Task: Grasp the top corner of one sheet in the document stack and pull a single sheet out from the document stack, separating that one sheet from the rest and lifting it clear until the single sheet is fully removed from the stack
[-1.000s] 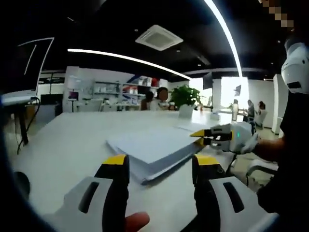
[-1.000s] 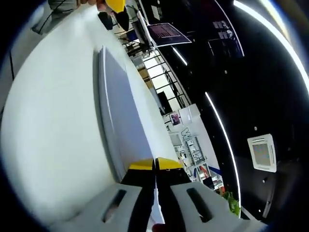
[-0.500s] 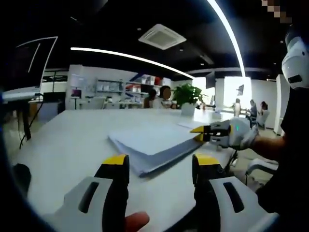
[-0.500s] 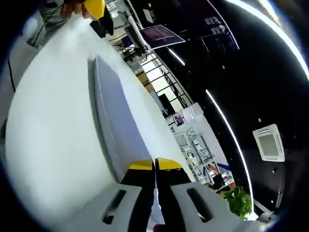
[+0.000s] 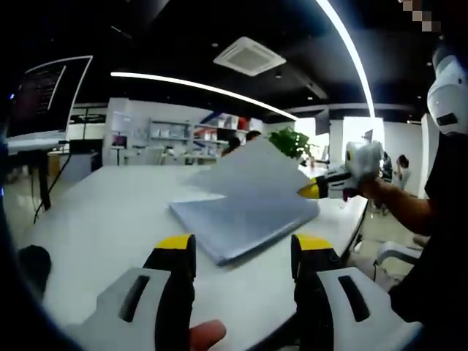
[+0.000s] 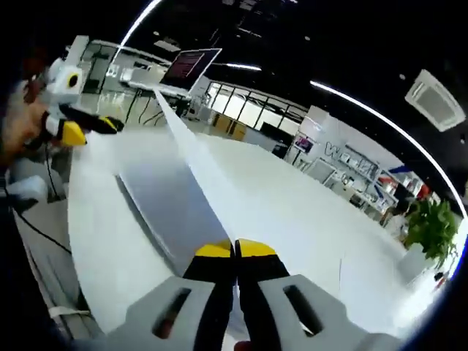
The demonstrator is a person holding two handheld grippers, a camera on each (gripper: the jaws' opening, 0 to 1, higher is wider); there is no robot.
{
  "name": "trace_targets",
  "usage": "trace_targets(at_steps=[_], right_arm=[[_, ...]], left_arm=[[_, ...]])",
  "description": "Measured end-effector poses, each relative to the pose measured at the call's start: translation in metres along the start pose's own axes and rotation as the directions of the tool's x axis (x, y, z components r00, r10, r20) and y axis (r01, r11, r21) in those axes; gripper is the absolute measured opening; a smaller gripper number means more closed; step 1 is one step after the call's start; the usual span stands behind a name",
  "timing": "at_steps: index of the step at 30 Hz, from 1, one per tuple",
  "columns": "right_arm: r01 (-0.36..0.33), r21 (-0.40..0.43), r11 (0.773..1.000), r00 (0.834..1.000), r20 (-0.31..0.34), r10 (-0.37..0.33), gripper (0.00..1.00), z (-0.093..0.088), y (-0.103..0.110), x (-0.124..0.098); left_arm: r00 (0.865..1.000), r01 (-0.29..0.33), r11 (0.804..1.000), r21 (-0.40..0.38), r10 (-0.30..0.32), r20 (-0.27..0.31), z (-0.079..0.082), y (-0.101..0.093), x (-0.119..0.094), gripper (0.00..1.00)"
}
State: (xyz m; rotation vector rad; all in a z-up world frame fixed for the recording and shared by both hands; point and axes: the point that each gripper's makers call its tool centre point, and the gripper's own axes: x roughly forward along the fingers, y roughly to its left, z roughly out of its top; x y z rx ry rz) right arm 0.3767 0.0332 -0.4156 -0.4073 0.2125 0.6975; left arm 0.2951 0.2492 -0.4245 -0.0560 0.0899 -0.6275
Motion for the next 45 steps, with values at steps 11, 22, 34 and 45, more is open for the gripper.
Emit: trace_targets(at_steps=[11,22,34,45], right_arm=[[-0.174,0.375,0.91,0.984,0.089,0.151,0.02,0.028,-0.04,-0.041],[-0.248,0.493,0.834,0.967,0.183,0.179,0.02,0.05,-0.091,-0.088],[-0.261,0.686,0.68,0.965,0.166,0.202,0.02,0.011,-0.155,-0.141],[-0.149,0.773,0.617,0.958,-0.041,0.283,0.02,-0.068,-0.18,-0.15]], left_arm=[[1.0,0.003,1.0,-0.015,-0.003,0.005,-0.006,0.0,0.005,0.52],[0.999,-0.003,1.0,-0.009,0.004,0.034,0.004,0.001,0.003,0.54],[0.999,-0.007,1.0,0.0,0.007,0.037,0.005,0.002,-0.003,0.55],[0.999,0.005,1.0,-0.019,-0.005,0.043,0.002,0.0,-0.004,0.57]])
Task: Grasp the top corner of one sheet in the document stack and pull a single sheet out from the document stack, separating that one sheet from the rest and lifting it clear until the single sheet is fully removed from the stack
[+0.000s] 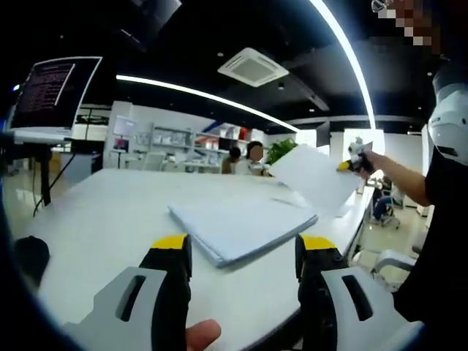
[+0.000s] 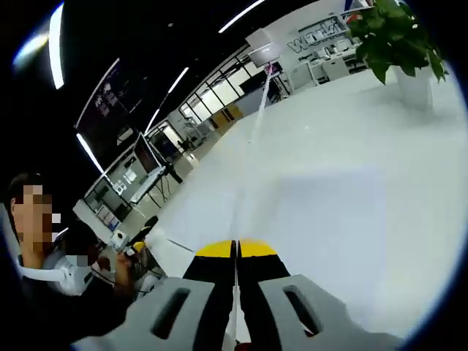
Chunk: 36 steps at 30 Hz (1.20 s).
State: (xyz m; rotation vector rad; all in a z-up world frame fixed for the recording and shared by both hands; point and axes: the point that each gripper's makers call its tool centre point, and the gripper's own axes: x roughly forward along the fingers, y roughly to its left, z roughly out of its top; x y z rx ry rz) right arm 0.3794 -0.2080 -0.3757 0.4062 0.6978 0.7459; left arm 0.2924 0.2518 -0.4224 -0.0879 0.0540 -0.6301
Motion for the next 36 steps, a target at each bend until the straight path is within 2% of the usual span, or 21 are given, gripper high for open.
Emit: trace_targets(at_steps=[1,5,8,10,11,16,18,21,22,24,25,26,28,32,34,36], right_arm=[[0.028,0.013,1.0,0.999,-0.02,-0.028,0.02,-0.008,-0.005,0.003],[0.137,0.025,0.99,0.988,-0.068,-0.135,0.02,-0.019,-0.037,0.004],[0.235,0.004,0.972,0.964,-0.126,-0.233,0.02,-0.033,-0.058,0.007],[0.277,-0.011,0.961,0.95,-0.148,-0.275,0.02,-0.04,-0.066,0.009],[0.311,-0.032,0.95,0.936,-0.162,-0.312,0.02,-0.048,-0.067,0.011],[0.381,-0.109,0.918,0.898,-0.193,-0.395,0.02,-0.063,-0.074,0.012],[0.386,-0.124,0.914,0.894,-0.194,-0.404,0.02,-0.061,-0.08,0.009],[0.389,-0.155,0.908,0.892,-0.184,-0.413,0.04,-0.06,-0.077,0.008],[0.408,-0.196,0.891,0.882,-0.167,-0.441,0.07,-0.058,-0.081,0.007],[0.441,-0.264,0.858,0.861,-0.144,-0.488,0.2,-0.056,-0.086,0.004],[0.449,-0.29,0.845,0.853,-0.145,-0.502,0.25,-0.052,-0.099,-0.001],[0.465,-0.329,0.822,0.836,-0.143,-0.53,0.31,-0.05,-0.108,-0.005],[0.482,-0.369,0.794,0.818,-0.135,-0.559,0.37,-0.046,-0.126,-0.012],[0.497,-0.405,0.767,0.81,-0.101,-0.578,0.6,-0.041,-0.142,-0.019],[0.505,-0.412,0.758,0.806,-0.088,-0.585,0.64,-0.038,-0.147,-0.023],[0.541,-0.413,0.733,0.79,-0.051,-0.611,0.65,-0.031,-0.15,-0.029]], left_arm=[[1.0,0.002,1.0,0.004,-0.002,-0.007,-0.001,0.0,0.0,0.57],[1.0,0.009,1.0,0.018,-0.009,-0.026,-0.005,-0.002,0.001,0.57],[1.0,0.012,1.0,0.018,-0.012,-0.026,-0.005,-0.003,0.001,0.57],[1.0,0.013,1.0,0.015,-0.012,-0.025,-0.005,-0.003,0.001,0.57],[1.0,0.012,1.0,0.014,-0.011,-0.026,-0.005,-0.002,0.001,0.57],[0.999,0.008,1.0,0.014,-0.007,-0.034,-0.007,-0.001,0.002,0.57],[0.999,0.011,1.0,0.014,-0.01,-0.034,-0.007,-0.002,0.002,0.57],[0.999,0.015,1.0,0.015,-0.015,-0.036,-0.007,-0.002,0.002,0.57],[0.999,0.017,1.0,0.016,-0.017,-0.036,-0.007,-0.002,0.003,0.57],[0.999,0.018,1.0,0.016,-0.017,-0.036,-0.007,-0.002,0.003,0.57],[0.999,0.018,1.0,0.016,-0.017,-0.036,-0.007,-0.002,0.004,0.57],[0.999,0.017,1.0,0.016,-0.017,-0.038,-0.008,-0.002,0.004,0.57],[0.999,0.019,1.0,0.016,-0.019,-0.04,-0.008,-0.003,0.004,0.57],[0.999,0.024,1.0,0.013,-0.023,-0.046,-0.01,-0.004,0.004,0.57],[0.999,0.023,1.0,0.013,-0.022,-0.049,-0.01,-0.004,0.004,0.57],[0.998,0.022,1.0,0.013,-0.021,-0.051,-0.01,-0.004,0.004,0.57]])
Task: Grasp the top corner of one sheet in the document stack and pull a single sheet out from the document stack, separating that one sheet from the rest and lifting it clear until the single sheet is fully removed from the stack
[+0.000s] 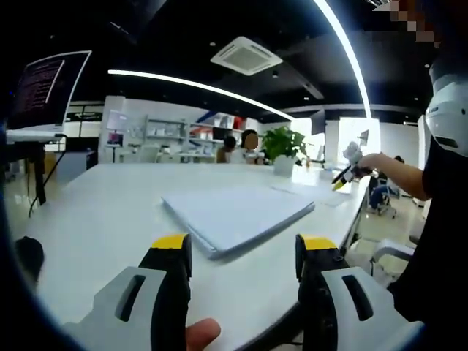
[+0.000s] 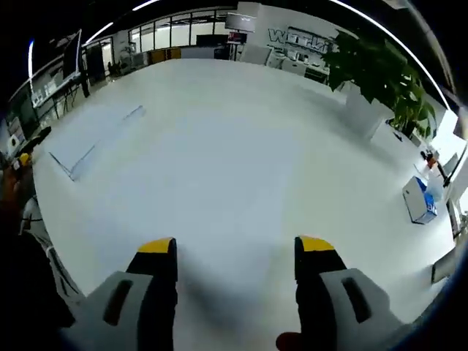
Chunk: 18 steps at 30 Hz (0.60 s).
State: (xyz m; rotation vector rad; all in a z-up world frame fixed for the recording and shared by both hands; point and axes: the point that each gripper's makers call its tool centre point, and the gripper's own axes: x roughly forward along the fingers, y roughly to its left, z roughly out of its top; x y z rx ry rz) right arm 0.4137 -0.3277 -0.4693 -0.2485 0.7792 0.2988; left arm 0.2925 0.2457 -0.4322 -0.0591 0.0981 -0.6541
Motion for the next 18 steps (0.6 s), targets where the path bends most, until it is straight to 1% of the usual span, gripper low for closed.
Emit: trace_targets(at_steps=[3,4,5,6,7,8,9,10,11,12,13,14,15,16,17,18], right_arm=[[0.078,-0.029,0.997,0.993,0.091,-0.075,0.68,0.019,-0.004,-0.011],[0.092,-0.044,0.995,0.988,0.129,-0.086,0.7,0.027,0.002,-0.016],[0.106,-0.061,0.992,0.978,0.187,-0.093,0.71,0.04,0.005,-0.023],[0.118,-0.072,0.99,0.968,0.229,-0.099,0.72,0.049,0.015,-0.028],[0.129,-0.098,0.987,0.949,0.302,-0.094,0.74,0.065,0.025,-0.035],[0.12,-0.11,0.987,0.938,0.337,-0.076,0.8,0.073,0.038,-0.04],[0.114,-0.126,0.985,0.903,0.427,-0.05,0.84,0.091,0.056,-0.047],[0.119,-0.126,0.985,0.868,0.494,-0.042,0.86,0.103,0.067,-0.054],[0.101,-0.138,0.985,0.824,0.566,-0.005,0.86,0.115,0.088,-0.063],[0.082,-0.139,0.987,0.798,0.603,0.018,0.87,0.122,0.1,-0.067],[0.046,-0.131,0.99,0.76,0.648,0.05,0.91,0.129,0.123,-0.071],[0.016,-0.134,0.991,0.738,0.67,0.079,0.94,0.132,0.137,-0.072],[-0.013,-0.137,0.99,0.72,0.686,0.105,0.96,0.133,0.151,-0.072],[-0.038,-0.14,0.989,0.706,0.697,0.126,0.98,0.134,0.166,-0.07],[-0.064,-0.161,0.985,0.687,0.709,0.161,0.98,0.133,0.186,-0.067],[-0.076,-0.17,0.983,0.675,0.716,0.176,0.98,0.132,0.2,-0.065]], left_arm=[[1.0,0.0,1.0,0.0,0.0,0.0,0.001,0.0,0.0,0.57],[1.0,-0.001,1.0,0.001,0.001,0.0,0.001,0.0,0.001,0.57],[1.0,-0.001,1.0,0.001,0.001,-0.001,0.001,-0.001,0.001,0.57],[1.0,-0.001,1.0,0.001,0.001,-0.001,0.001,-0.001,0.002,0.57],[1.0,0.001,1.0,0.0,-0.001,-0.002,0.0,-0.002,0.003,0.57],[1.0,0.002,1.0,0.0,-0.002,-0.004,0.0,-0.003,0.003,0.57],[1.0,0.004,1.0,0.0,-0.004,-0.006,0.0,-0.003,0.005,0.57],[1.0,0.006,1.0,0.001,-0.006,-0.009,-0.001,-0.004,0.005,0.57],[1.0,0.008,1.0,0.002,-0.008,-0.012,-0.001,-0.005,0.006,0.57],[1.0,0.009,1.0,0.002,-0.009,-0.013,-0.001,-0.005,0.006,0.57],[1.0,0.01,1.0,0.002,-0.01,-0.013,-0.001,-0.006,0.007,0.57],[1.0,0.011,1.0,0.001,-0.011,-0.013,0.0,-0.006,0.007,0.57],[1.0,0.012,1.0,0.001,-0.012,-0.014,0.0,-0.006,0.007,0.57],[1.0,0.013,1.0,0.002,-0.013,-0.015,0.0,-0.007,0.007,0.57],[1.0,0.012,1.0,0.005,-0.012,-0.018,0.001,-0.007,0.007,0.57],[1.0,0.012,1.0,0.007,-0.012,-0.018,0.001,-0.006,0.007,0.57]])
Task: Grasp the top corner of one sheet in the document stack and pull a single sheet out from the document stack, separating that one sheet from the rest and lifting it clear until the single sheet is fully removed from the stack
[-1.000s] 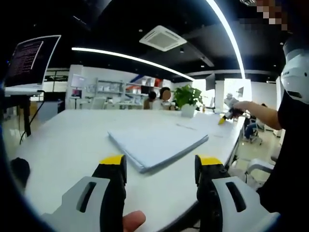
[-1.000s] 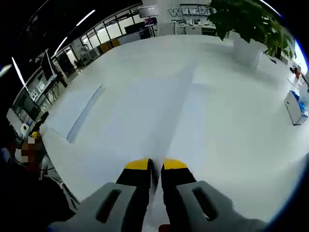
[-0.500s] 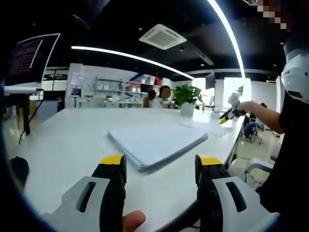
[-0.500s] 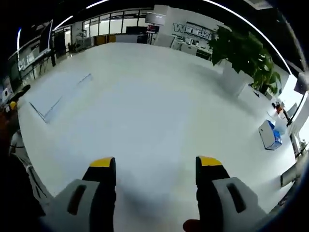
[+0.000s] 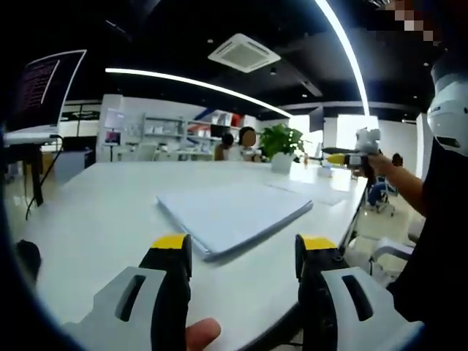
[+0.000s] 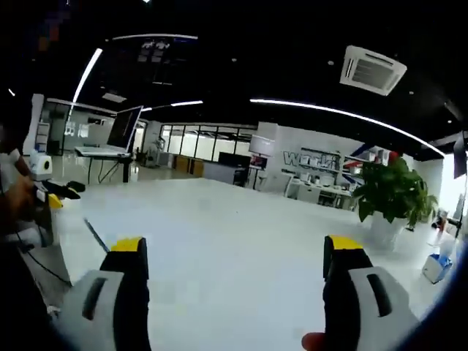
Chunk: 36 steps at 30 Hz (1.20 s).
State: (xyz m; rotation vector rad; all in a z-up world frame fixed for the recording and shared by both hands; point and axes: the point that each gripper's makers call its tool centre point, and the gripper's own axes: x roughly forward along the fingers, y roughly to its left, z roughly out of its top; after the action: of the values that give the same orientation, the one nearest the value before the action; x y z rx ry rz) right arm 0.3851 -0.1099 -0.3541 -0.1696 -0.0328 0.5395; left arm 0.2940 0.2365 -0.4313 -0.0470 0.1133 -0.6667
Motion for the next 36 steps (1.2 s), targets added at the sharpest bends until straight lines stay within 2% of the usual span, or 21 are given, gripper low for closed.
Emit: trace_targets(at_steps=[2,4,8,11,13,16,18,21,25,27,28,31,34,36], right_arm=[[-0.011,0.002,1.0,1.0,0.018,0.011,0.98,-0.007,0.025,0.007],[0.015,0.033,0.999,0.997,0.078,-0.017,0.98,-0.008,0.042,0.015],[-0.004,0.071,0.997,0.998,0.06,0.0,0.98,-0.026,0.08,0.03],[-0.014,0.081,0.997,0.997,0.076,0.007,0.98,-0.029,0.096,0.037],[-0.027,0.106,0.994,0.998,0.052,0.022,0.97,-0.036,0.109,0.043],[-0.041,0.091,0.995,0.999,0.026,0.039,0.94,-0.043,0.118,0.044],[-0.042,0.06,0.997,0.999,0.033,0.04,0.93,-0.042,0.12,0.044],[-0.057,0.06,0.997,0.997,0.052,0.054,0.9,-0.038,0.124,0.041],[-0.065,0.051,0.997,0.996,0.067,0.061,0.86,-0.039,0.125,0.038],[-0.073,0.04,0.997,0.995,0.072,0.07,0.81,-0.038,0.126,0.037],[-0.082,0.04,0.996,0.994,0.075,0.079,0.8,-0.036,0.129,0.037],[-0.099,0.033,0.995,0.992,0.076,0.096,0.8,-0.036,0.135,0.036],[-0.115,0.003,0.993,0.992,0.049,0.115,0.8,-0.04,0.144,0.037],[-0.122,-0.006,0.993,0.991,0.047,0.122,0.8,-0.041,0.142,0.038]], left_arm=[[1.0,-0.003,1.0,0.002,0.003,-0.003,0.001,0.001,-0.001,0.57],[1.0,-0.008,1.0,0.003,0.008,-0.005,0.001,0.002,-0.002,0.57],[1.0,-0.006,1.0,-0.001,0.006,-0.008,-0.001,0.002,-0.001,0.57],[1.0,-0.002,1.0,-0.01,0.002,-0.01,-0.002,0.001,0.002,0.57],[1.0,-0.019,0.998,-0.06,0.019,-0.006,-0.002,-0.001,0.008,0.6],[1.0,-0.007,0.997,-0.08,0.007,0.006,0.001,-0.011,0.015,0.69],[1.0,0.016,0.996,-0.088,-0.015,0.014,0.002,-0.019,0.019,0.74],[0.999,0.046,0.996,-0.08,-0.046,0.001,0.0,-0.026,0.022,0.77],[0.999,0.029,0.999,-0.023,-0.03,-0.042,-0.008,-0.021,0.024,0.75],[0.996,-0.004,1.0,0.009,0.005,-0.086,-0.013,-0.014,0.023,0.68],[0.996,-0.009,1.0,0.017,0.011,-0.089,-0.013,-0.012,0.024,0.67],[0.998,-0.021,1.0,-0.005,0.021,-0.066,-0.007,-0.01,0.024,0.68],[0.999,-0.031,0.987,-0.158,0.036,0.032,0.01,-0.005,0.024,0.7],[0.998,-0.037,0.986,-0.161,0.043,0.037,0.014,-0.001,0.023,0.7]])
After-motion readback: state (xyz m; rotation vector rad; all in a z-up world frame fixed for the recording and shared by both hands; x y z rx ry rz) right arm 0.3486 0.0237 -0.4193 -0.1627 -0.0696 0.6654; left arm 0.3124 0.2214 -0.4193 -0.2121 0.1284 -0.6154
